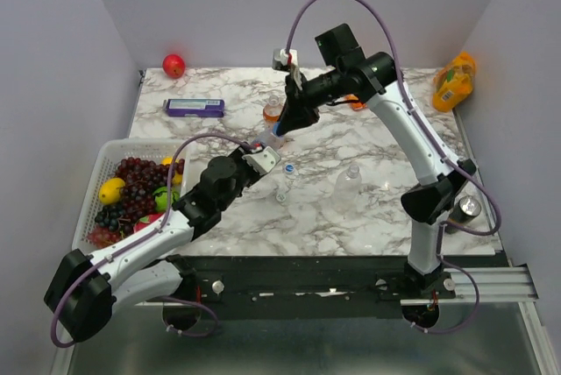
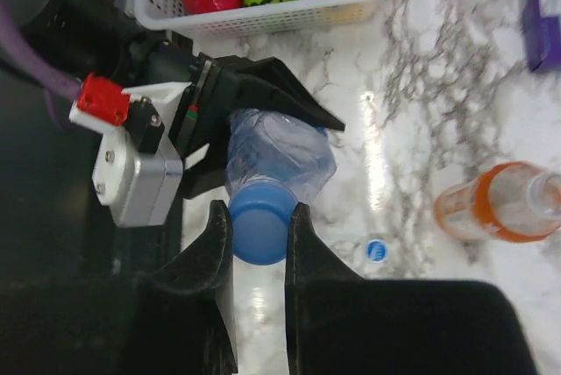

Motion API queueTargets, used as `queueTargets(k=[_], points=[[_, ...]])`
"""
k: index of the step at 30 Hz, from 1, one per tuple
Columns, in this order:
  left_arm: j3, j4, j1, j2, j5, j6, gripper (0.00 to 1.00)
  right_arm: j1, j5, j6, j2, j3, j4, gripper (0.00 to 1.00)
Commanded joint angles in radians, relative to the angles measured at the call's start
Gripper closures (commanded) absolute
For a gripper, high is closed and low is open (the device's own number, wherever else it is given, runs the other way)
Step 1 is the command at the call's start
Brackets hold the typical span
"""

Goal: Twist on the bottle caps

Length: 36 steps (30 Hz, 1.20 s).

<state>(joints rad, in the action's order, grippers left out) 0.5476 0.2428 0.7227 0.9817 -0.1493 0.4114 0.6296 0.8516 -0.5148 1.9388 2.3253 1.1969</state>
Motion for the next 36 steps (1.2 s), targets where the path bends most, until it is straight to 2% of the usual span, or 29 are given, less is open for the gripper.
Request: queueTargets(k=[1,3,7,10,14,17,18,19,20,21,22,23,24,26,27,29,36], points=[[0.055,0.308,0.067,0.052,-0.338,0.317,1.0,-0.028,0.14,0.605,0.039,-0.198,0.003,1.0],[0.048,0.329,0.075,0.058,-0.357,0.372,1.0,-0.036,0.165,0.61,0.051,-0.19,0.012,1.0],[0.028,0.302,0.075,0.048,-0.361,0.373,1.0,-0.045,0.156,0.607,0.066,-0.147,0.015,0.99],[0.022,0.253,0.075,0.043,-0.352,0.342,1.0,-0.062,0.17,0.59,0.055,-0.126,0.001,0.78],[-0.011,0.193,0.075,0.006,-0.274,0.297,1.0,-0.105,0.162,0.532,0.032,-0.031,-0.02,0.64],[-0.008,0.087,0.075,-0.038,-0.158,0.221,1.0,-0.149,0.234,0.376,0.0,0.013,-0.017,0.55],[0.0,0.026,0.073,-0.046,-0.115,0.184,1.0,-0.165,0.237,0.328,-0.052,-0.009,-0.031,0.52],[0.009,-0.012,0.07,-0.06,-0.086,0.146,1.0,-0.168,0.233,0.24,-0.098,-0.1,-0.057,0.42],[0.032,-0.049,0.067,-0.067,-0.057,0.11,1.0,-0.168,0.233,0.198,-0.145,-0.18,-0.091,0.39],[0.041,-0.107,0.064,-0.072,-0.021,0.022,1.0,-0.168,0.23,0.17,-0.263,-0.26,-0.203,0.34],[0.052,-0.128,0.063,-0.087,0.046,-0.015,1.0,-0.166,0.225,0.217,-0.323,-0.35,-0.305,0.27],[0.066,-0.143,0.06,-0.093,0.083,-0.058,1.0,-0.166,0.215,0.267,-0.383,-0.562,-0.43,0.22],[0.074,-0.163,0.06,-0.095,0.115,-0.125,1.0,-0.166,0.201,0.316,-0.443,-0.645,-0.652,0.18],[0.106,-0.187,0.057,-0.083,0.197,-0.198,1.0,-0.165,0.225,0.413,-0.534,-0.788,-0.808,0.15],[0.116,-0.201,0.055,-0.075,0.209,-0.229,1.0,-0.156,0.236,0.426,-0.541,-0.799,-0.868,0.15],[0.13,-0.201,0.05,-0.063,0.243,-0.296,1.0,-0.14,0.247,0.426,-0.531,-0.796,-0.869,0.15],[0.16,-0.18,0.05,-0.043,0.278,-0.306,1.0,-0.102,0.199,0.421,-0.494,-0.778,-0.881,0.15]])
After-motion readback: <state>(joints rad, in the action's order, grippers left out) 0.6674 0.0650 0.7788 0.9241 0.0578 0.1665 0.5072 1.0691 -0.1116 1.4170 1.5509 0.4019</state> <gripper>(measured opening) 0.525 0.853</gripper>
